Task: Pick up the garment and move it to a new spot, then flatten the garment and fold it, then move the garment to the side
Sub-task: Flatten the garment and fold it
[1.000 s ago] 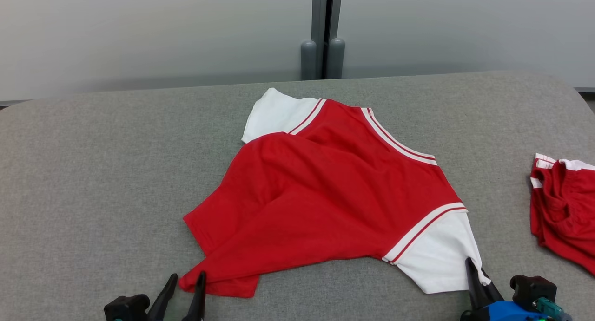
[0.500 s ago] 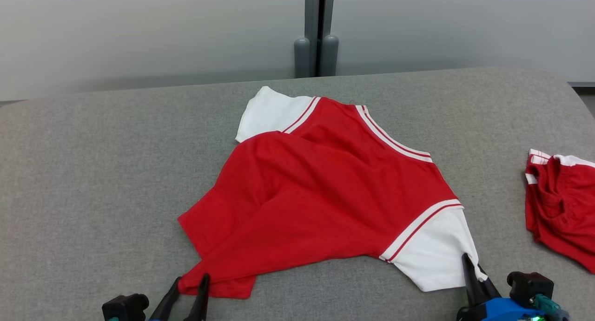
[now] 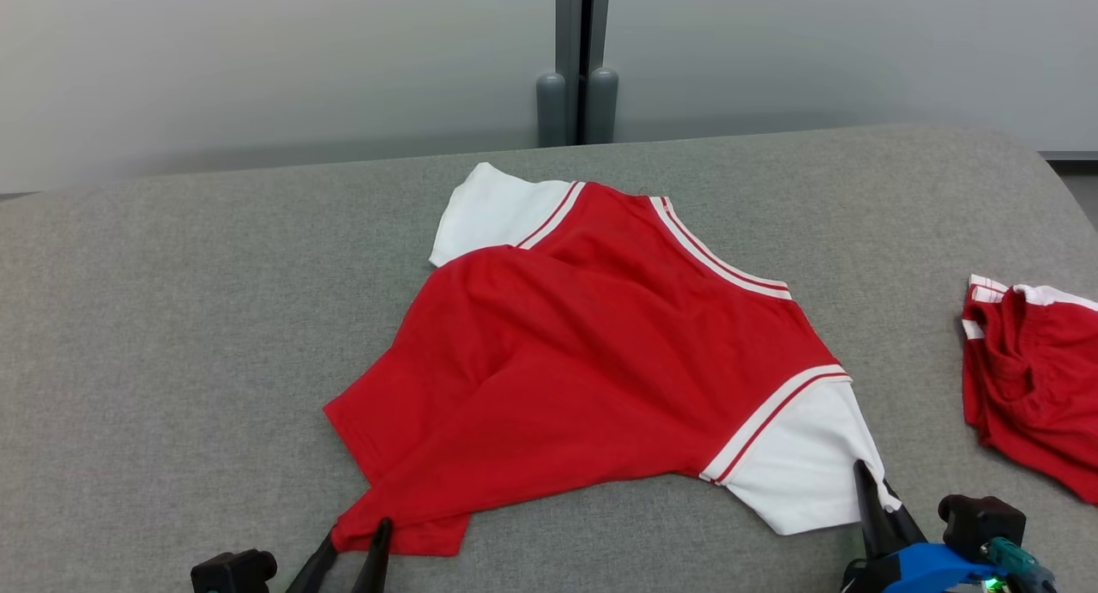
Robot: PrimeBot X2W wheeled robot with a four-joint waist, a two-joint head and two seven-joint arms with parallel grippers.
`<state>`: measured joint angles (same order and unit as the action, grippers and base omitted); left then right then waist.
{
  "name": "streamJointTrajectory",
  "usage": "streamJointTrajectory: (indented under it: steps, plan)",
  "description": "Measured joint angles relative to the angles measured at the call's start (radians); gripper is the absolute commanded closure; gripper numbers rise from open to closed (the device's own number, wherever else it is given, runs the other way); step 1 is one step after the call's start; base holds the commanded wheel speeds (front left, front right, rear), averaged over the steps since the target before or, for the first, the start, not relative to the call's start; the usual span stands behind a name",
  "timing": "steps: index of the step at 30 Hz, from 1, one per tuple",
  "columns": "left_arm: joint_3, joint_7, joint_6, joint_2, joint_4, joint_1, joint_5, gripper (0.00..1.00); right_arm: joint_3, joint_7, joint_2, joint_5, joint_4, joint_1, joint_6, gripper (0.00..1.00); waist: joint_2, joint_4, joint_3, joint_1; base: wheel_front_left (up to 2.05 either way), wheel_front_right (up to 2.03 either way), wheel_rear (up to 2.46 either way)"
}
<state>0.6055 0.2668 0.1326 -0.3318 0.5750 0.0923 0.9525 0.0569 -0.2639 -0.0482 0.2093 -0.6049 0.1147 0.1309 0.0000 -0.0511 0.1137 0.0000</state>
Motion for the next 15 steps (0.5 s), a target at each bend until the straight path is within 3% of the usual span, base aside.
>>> streamJointTrajectory:
  steps: [14, 15]
  plan:
    - [0.058, -0.001, 0.0, -0.017, -0.038, 0.042, 0.06, 0.0, -0.031, 0.0, 0.0, 0.016, 0.012, 0.011, 0.0, 1.0, 0.0001, -0.013, 0.015, 0.0001, 0.0, 0.0, 0.0]
    - [0.058, -0.001, 0.0, -0.018, -0.039, 0.044, 0.061, 0.05, -0.032, 0.0, 0.0, 0.017, 0.013, 0.011, 0.0, 1.0, 0.0001, -0.014, 0.016, 0.0001, 0.0, 0.0, 0.0]
